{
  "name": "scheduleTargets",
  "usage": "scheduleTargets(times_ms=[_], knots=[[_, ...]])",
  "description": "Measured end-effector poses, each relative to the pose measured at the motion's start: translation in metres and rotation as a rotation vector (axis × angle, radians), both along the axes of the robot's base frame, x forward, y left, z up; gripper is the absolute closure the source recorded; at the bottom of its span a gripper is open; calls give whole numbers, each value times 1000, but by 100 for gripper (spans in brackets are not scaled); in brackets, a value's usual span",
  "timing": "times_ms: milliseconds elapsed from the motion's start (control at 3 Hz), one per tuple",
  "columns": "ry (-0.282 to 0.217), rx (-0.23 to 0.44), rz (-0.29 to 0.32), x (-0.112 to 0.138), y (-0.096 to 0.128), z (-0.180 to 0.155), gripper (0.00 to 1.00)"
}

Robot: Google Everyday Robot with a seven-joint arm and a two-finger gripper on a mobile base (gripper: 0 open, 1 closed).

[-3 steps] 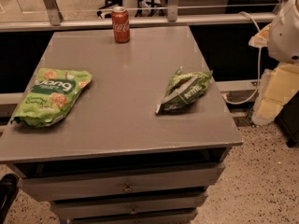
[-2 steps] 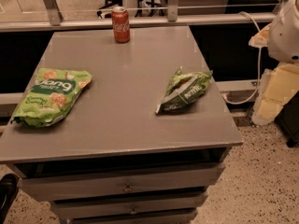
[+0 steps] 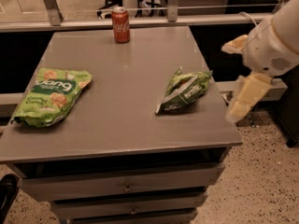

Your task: Move green jalapeno chip bag near coke can

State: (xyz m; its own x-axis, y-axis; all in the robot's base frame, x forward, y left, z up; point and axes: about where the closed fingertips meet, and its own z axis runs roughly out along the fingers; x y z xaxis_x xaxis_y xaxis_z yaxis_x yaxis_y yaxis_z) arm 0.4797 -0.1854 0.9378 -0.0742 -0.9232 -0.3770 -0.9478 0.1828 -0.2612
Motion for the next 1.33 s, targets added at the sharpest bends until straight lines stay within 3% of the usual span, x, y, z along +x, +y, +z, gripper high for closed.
scheduleTargets(times_ms=[333,667,1333], knots=[[-22,89,40,31,20,-25,0],[-44,164,44,69,44,-51,3],[-47,218,15,101,63,-71,40]])
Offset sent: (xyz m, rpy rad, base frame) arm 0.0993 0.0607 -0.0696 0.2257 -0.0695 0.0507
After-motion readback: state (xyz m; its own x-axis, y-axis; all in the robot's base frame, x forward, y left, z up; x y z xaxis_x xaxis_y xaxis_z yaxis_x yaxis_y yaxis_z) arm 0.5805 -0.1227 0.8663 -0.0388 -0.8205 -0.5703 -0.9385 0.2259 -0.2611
